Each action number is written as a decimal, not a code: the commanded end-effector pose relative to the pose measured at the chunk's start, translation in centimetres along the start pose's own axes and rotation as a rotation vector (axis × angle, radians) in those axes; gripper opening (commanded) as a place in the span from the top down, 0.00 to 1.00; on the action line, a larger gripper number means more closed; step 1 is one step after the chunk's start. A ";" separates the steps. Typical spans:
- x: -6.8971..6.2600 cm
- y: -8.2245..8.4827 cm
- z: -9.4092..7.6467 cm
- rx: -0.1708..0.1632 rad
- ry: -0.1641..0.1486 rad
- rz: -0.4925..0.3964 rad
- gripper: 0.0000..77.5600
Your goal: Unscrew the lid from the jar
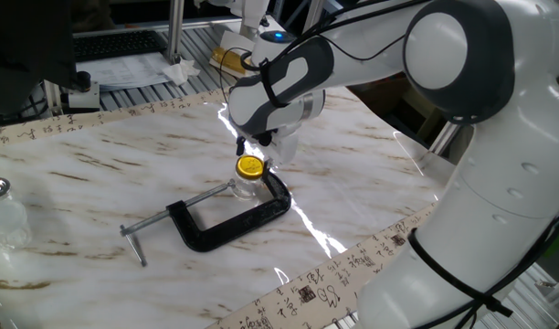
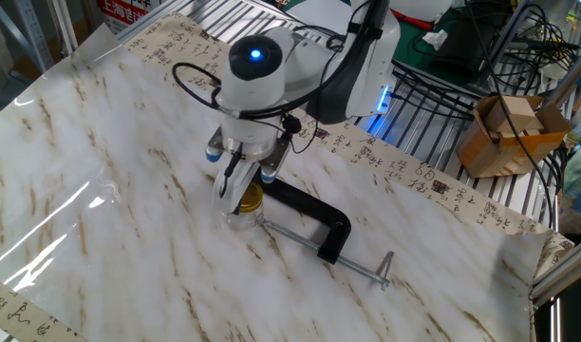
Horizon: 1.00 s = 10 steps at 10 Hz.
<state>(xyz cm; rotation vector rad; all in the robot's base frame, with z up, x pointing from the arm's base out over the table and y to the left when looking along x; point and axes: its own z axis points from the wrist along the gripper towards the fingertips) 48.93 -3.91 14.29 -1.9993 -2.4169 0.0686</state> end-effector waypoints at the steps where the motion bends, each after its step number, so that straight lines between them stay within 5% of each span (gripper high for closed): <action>1: -0.1 0.1 0.1 -0.002 0.007 0.005 0.00; 10: 0.2 -0.5 0.6 0.007 0.004 -0.005 0.00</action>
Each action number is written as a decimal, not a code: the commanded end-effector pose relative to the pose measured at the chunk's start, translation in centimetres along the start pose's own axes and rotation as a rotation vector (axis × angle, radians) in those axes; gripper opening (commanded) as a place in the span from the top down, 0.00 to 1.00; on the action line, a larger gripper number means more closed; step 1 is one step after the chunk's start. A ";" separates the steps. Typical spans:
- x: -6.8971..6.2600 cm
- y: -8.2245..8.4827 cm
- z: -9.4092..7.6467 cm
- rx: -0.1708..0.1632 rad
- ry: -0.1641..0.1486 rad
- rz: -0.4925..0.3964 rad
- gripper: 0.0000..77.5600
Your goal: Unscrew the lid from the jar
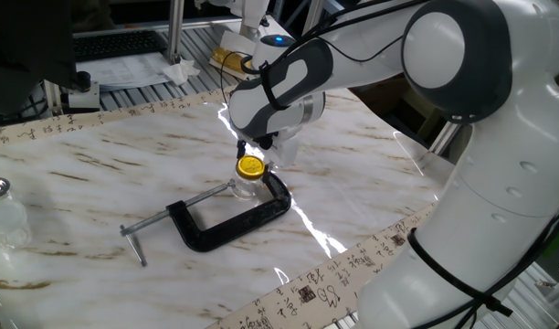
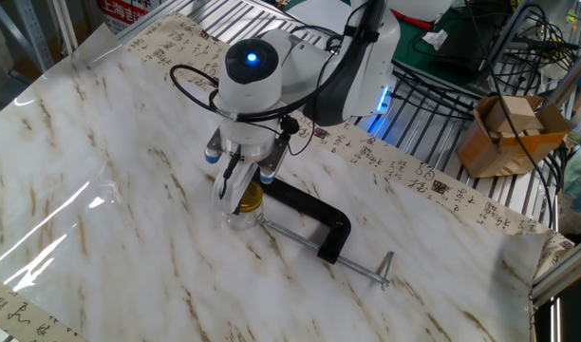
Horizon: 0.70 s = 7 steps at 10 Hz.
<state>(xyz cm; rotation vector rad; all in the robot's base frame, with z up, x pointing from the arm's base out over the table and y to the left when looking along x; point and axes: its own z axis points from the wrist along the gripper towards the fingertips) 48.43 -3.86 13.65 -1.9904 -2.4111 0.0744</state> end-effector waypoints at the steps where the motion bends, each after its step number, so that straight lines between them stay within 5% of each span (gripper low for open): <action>1: 0.0 0.0 0.0 -0.002 -0.002 -0.004 0.00; 7: -0.2 0.0 0.1 -0.001 0.002 -0.016 0.00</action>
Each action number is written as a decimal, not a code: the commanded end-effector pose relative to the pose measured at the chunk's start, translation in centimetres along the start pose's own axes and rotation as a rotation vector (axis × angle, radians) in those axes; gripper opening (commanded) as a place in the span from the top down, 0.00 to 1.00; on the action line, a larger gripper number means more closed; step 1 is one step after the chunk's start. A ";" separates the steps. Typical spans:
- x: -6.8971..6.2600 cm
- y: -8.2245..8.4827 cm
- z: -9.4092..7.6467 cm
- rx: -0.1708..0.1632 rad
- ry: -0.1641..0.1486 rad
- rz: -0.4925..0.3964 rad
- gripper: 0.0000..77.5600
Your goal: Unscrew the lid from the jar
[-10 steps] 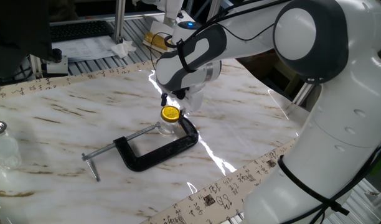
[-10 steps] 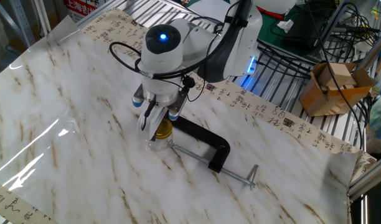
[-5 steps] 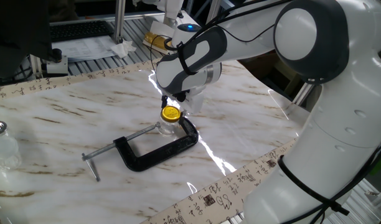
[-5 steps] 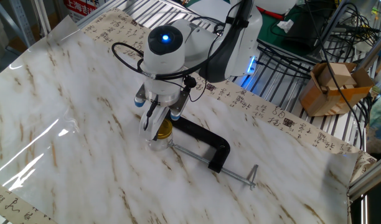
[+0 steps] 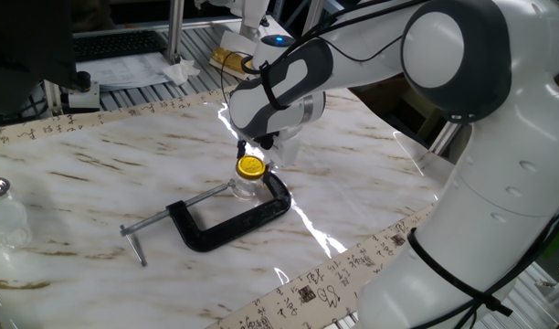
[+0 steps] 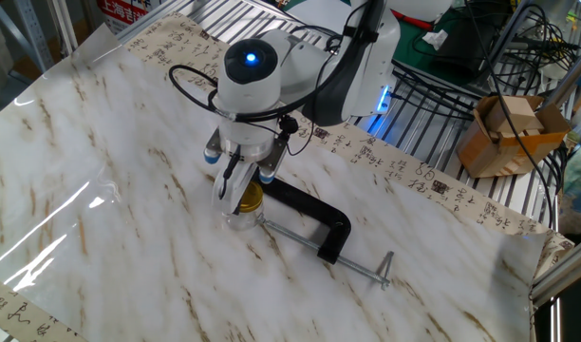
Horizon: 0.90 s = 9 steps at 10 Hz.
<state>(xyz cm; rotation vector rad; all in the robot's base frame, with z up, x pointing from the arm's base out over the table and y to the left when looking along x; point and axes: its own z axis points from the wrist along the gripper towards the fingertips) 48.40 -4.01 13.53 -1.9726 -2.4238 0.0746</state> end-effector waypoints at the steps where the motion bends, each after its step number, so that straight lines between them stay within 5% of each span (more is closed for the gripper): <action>1: -0.1 0.0 -0.1 -0.003 0.001 -0.002 0.00; 6: -0.1 0.0 0.0 -0.003 -0.002 -0.005 0.00; 7: -0.1 0.0 0.0 -0.003 -0.002 -0.006 0.99; 9: -0.1 0.0 0.0 -0.003 -0.002 -0.006 0.99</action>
